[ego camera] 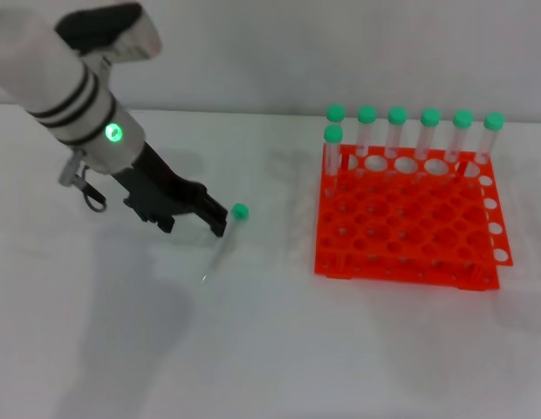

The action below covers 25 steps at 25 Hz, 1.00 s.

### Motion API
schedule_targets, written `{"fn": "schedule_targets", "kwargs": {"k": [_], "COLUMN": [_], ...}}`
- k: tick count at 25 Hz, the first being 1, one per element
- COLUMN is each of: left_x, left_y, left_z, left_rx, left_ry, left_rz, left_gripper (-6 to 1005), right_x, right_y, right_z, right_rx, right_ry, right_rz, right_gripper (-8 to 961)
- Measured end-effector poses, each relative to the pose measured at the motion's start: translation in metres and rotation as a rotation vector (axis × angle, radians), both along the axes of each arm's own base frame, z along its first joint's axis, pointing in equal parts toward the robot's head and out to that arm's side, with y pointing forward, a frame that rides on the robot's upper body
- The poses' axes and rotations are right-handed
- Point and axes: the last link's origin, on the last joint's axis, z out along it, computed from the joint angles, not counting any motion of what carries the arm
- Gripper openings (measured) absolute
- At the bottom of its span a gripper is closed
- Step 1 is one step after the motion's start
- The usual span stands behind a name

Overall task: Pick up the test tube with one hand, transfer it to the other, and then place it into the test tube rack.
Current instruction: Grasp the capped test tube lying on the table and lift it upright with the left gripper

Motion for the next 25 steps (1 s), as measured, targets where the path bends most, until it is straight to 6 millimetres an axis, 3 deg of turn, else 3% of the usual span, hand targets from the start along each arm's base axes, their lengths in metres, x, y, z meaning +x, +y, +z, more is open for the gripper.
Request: {"fn": "schedule_targets", "kwargs": {"k": [9,25], "left_x": [-0.001,-0.005], "left_y": [-0.002,-0.010], "left_z": [-0.029,-0.057], "left_rx": [-0.016,-0.046], "left_ry": [0.099,0.135], "left_rz": [-0.038,-0.096], "left_gripper": [826,727], "right_x": [-0.001,-0.002], "right_y": [0.002,0.003], "right_z": [0.001,0.000], "right_rx": [0.000,0.000], "right_ry": [-0.001,-0.001], "right_rz": [0.004,0.006], "right_gripper": [838,829]}}
